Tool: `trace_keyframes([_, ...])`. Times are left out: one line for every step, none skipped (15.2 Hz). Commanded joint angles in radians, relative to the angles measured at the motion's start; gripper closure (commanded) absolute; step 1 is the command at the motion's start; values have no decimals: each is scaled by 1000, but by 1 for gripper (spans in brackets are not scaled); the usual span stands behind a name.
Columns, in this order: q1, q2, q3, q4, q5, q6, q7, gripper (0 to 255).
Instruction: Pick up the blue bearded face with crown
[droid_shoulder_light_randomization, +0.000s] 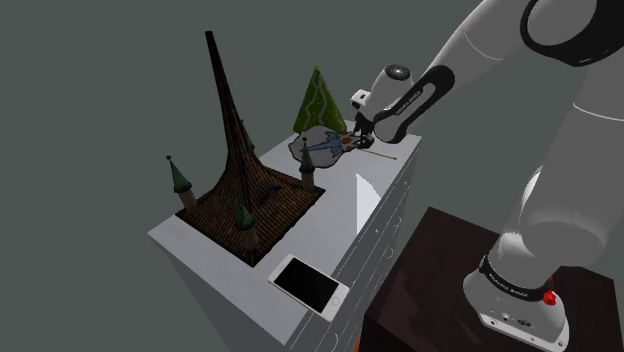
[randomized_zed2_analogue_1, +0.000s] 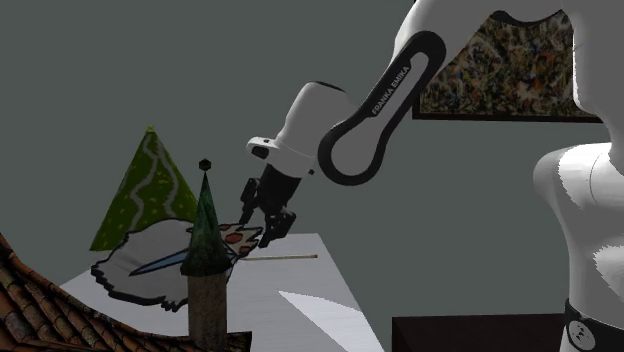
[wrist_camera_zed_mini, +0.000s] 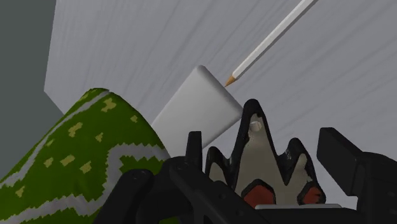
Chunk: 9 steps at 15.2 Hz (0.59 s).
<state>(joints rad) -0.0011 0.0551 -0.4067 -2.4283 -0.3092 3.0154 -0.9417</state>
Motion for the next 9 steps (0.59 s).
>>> trace_keyframes([1, -28, -1, 1, -6, -28, 0, 255])
trace_keyframes([2, -40, -1, 4, -7, -42, -2, 255])
trace_keyframes([3, -52, 0, 8, -7, -57, -4, 255])
trace_keyframes([3, -63, 1, 11, -8, -72, -6, 255])
trace_keyframes([4, -74, 1, 15, -8, -86, -7, 255])
trace_keyframes([5, -85, 2, 19, -8, -101, -9, 255])
trace_keyframes([5, -95, 3, 23, -7, -115, -11, 255])
trace_keyframes([6, -97, 3, 24, -7, -117, -11, 255])
trace_keyframes([6, -97, 3, 24, -7, -117, -11, 255])
